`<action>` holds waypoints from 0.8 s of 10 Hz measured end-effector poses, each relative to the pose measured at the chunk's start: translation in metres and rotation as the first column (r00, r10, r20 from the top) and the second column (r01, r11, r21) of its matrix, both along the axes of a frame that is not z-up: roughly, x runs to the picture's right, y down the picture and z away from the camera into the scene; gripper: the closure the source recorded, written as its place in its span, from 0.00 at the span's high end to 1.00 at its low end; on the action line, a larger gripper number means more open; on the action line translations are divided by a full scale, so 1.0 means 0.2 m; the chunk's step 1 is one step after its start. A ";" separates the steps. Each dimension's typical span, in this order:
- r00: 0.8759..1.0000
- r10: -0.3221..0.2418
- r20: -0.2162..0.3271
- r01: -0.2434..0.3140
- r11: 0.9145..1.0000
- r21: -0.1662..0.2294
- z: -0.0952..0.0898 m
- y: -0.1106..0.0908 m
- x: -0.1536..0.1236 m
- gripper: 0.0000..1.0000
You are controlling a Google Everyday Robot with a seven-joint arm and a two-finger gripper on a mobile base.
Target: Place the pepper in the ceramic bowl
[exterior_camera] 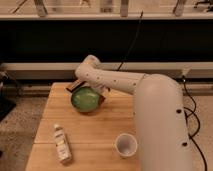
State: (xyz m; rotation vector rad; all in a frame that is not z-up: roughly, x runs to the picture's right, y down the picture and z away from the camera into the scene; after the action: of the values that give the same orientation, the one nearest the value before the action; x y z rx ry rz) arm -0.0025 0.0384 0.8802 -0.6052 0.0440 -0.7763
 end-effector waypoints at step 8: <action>0.990 -0.030 0.137 0.037 0.998 -0.044 0.02 -0.05 -0.25 0.01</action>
State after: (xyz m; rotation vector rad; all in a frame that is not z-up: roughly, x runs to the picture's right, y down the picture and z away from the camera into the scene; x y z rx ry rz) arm -0.0520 0.0285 0.8833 -0.5956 -0.0899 -0.8517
